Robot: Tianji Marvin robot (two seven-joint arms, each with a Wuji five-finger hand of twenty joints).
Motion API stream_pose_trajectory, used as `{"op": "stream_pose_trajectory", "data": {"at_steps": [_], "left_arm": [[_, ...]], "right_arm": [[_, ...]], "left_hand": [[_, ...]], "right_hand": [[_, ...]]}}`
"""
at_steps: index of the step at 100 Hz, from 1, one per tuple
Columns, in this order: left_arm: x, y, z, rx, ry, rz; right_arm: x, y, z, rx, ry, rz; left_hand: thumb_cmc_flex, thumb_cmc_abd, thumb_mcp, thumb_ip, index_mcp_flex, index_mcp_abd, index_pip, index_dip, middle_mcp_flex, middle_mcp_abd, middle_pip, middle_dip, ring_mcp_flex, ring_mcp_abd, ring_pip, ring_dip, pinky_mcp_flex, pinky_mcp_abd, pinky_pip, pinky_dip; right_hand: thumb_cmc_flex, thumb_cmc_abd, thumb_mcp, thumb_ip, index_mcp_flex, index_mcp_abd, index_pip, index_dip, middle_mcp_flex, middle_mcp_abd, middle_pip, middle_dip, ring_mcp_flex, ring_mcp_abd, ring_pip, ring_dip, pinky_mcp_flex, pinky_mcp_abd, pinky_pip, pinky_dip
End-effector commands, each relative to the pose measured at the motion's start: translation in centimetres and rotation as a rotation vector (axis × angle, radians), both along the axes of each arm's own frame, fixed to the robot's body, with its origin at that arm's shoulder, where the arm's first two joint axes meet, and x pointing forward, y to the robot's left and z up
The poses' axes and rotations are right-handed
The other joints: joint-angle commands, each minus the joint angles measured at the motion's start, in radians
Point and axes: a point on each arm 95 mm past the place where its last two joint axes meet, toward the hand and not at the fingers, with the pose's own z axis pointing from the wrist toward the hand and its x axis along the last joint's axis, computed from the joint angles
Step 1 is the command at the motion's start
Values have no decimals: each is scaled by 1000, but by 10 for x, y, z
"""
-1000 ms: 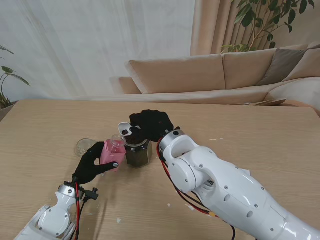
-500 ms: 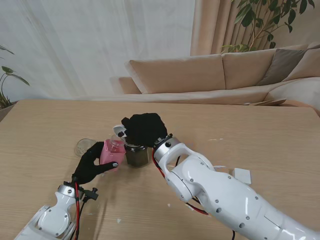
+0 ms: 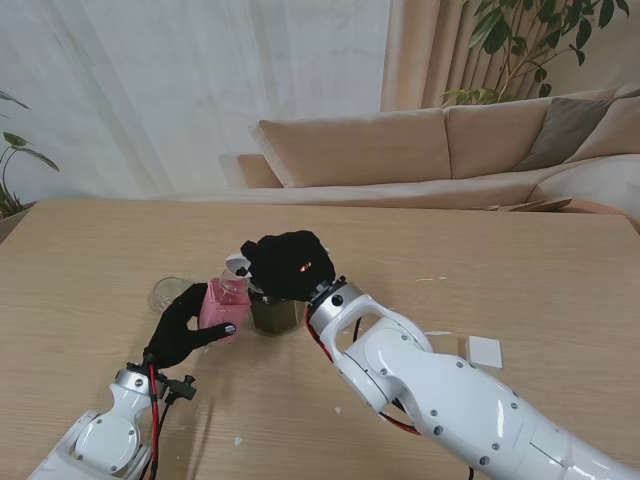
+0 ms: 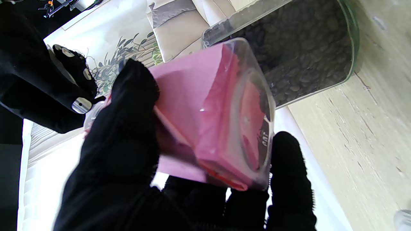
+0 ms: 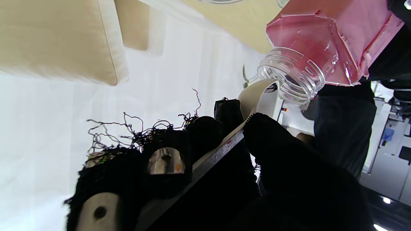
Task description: Portion coffee beans from the glass jar into the coffee jar
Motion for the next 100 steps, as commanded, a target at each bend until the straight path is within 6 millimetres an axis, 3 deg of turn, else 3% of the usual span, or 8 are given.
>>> {"op": "stream_pose_trajectory", "data": {"at_steps": [1,39,100], "left_arm": [[-2,-5,0,-3,5,-17],[-2,-5,0,-6,4,-16],[-2,-4,0,-17,7,-19]], "right_arm": [[-2,2,-4,-3,-4,7],[-2,3,-2,-61,-104,28],[-3,3,-2,-96,-111,61]], "left_hand": [[243,192,329,29,85,-192,236,63,107,-145,187,95,11,-24,1,20,-4,-14,-9,7],[243,191,329,29,85,-192,236,63,108,-145,187,95,11,-23,1,20,-4,-14,-9,7],[243,192,329,29,85,-192,236,63,108,-145,187,95,12,-24,1,20,-4,-14,-9,7]], "right_hand": [[41,14,17,10,30,-8,9,10,32,-31,40,7,23,12,35,-12,46,-89,303,-10],[41,20,9,6,25,-17,9,10,27,-36,38,7,17,13,31,-11,47,-91,303,-11],[45,18,-5,5,26,-30,8,10,27,-45,30,9,4,12,28,-2,31,-97,297,-4]]}}
